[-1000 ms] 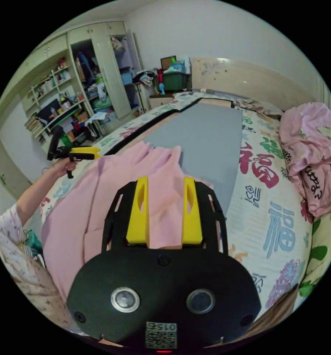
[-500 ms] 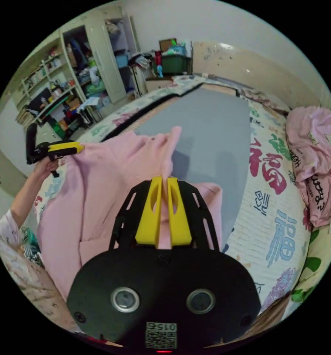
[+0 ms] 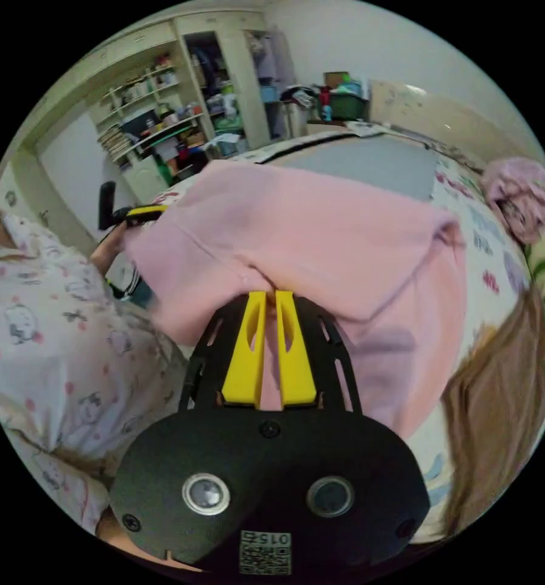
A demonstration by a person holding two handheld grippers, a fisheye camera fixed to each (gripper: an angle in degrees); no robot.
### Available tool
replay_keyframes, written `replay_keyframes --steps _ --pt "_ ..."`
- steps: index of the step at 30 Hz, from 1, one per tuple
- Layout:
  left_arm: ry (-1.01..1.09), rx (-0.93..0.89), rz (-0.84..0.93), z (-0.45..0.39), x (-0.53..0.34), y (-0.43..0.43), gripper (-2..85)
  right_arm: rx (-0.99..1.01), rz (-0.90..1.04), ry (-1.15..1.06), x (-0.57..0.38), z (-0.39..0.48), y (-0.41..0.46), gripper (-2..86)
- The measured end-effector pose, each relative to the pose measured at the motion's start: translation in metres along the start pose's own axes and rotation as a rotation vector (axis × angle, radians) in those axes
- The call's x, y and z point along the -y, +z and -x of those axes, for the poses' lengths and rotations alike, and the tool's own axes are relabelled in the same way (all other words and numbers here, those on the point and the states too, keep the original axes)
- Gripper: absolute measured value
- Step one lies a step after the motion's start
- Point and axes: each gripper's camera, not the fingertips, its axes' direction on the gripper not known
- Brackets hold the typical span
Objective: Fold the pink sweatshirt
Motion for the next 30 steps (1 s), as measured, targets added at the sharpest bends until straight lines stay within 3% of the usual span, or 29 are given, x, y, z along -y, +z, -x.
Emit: replay_keyframes --steps 4,8,10,13,18,21,26,30 --pt "-0.071 0.058 -0.042 -0.008 -0.012 -0.037 0.7 -0.047 -0.014 0.146 -0.003 -0.041 -0.033 0.9" --pt "-0.165 0.053 -0.100 -0.003 -0.018 -0.074 0.9 0.231 -0.218 0.282 -0.016 -0.093 -0.063 5.2" --pt "-0.252 -0.070 -0.159 0.005 -0.026 -0.091 3.3 0.329 -0.262 0.339 -0.020 -0.110 -0.053 9.3" --pt "-0.281 -0.240 -0.111 -0.001 -0.029 -0.083 6.8 0.356 -0.208 0.368 -0.016 -0.122 -0.018 12.2" --pt "-0.250 -0.310 -0.020 -0.040 -0.018 -0.065 8.2 0.383 -0.011 0.298 0.013 -0.127 0.047 13.0" --pt "-0.241 -0.318 -0.001 -0.057 -0.002 -0.067 7.6 0.243 0.031 0.306 0.020 -0.137 0.061 7.8" --pt "-0.151 -0.193 0.027 -0.083 0.026 -0.098 2.3 0.195 0.073 0.255 0.020 -0.153 0.094 1.9" --pt "-0.089 -0.059 0.081 -0.116 0.047 -0.117 0.9 -0.050 0.213 0.062 0.038 -0.128 0.151 1.0"
